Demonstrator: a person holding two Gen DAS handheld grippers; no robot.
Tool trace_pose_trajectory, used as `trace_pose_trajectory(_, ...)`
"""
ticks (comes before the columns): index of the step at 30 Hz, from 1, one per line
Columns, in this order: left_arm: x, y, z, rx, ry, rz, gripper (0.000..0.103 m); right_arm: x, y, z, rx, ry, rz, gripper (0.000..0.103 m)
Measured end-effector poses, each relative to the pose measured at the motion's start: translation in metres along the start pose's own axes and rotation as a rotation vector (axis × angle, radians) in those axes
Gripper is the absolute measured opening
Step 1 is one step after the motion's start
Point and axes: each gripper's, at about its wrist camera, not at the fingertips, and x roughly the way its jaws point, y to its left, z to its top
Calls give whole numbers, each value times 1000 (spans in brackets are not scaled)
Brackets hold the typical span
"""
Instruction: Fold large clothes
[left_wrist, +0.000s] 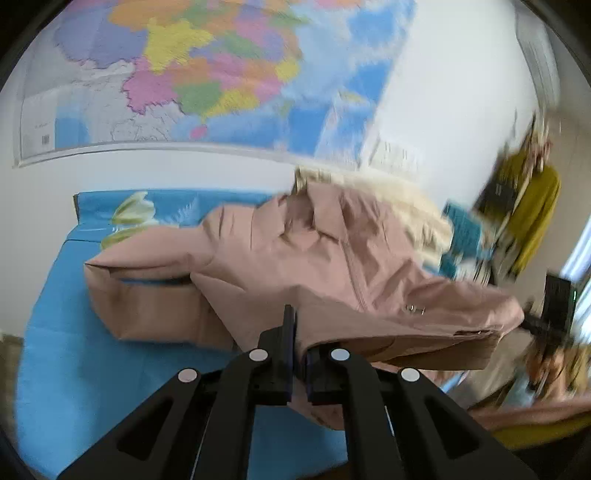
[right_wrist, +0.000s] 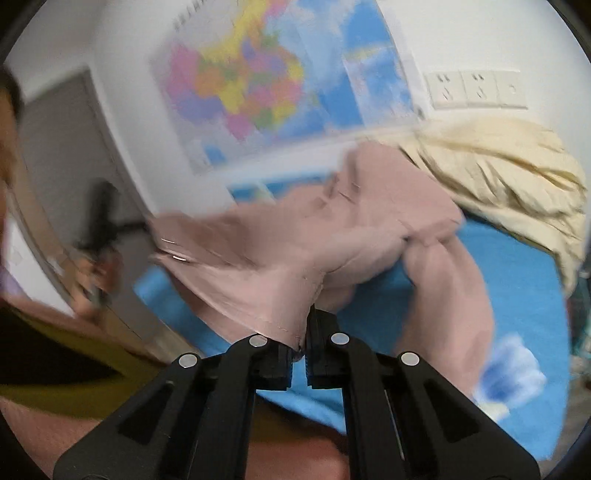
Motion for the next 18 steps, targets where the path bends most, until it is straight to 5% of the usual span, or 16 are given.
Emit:
trace_pose_trajectory(3,37,-3,-36,96,184,58,11,51,-16,-26,8,236,-118,17)
trace_pose_trajectory(4,46,-1,-46,107,229,75,15,63,-24,-35,11,305,-153,40)
trace_pose_trajectory(5,52,1,-55,122,261,82,19,73,-31,-46,1,389,-187,53)
trace_pose_trajectory(7,42,8,-64,145,228,90,43,69,-34,-49,-36,441,-220,60)
trace_pose_trajectory(10,-4,22,-56,121,20,11,74,42,-29,-30,-90,403,-239,68)
trace_pose_trajectory(14,-43,25,-47,160,-178,-111,82,9,-20,6,-195,292,-249,75)
trace_pose_trajectory(18,-24,20,-20,180,-215,-33,89,11,-24,40,-195,122,-258,83)
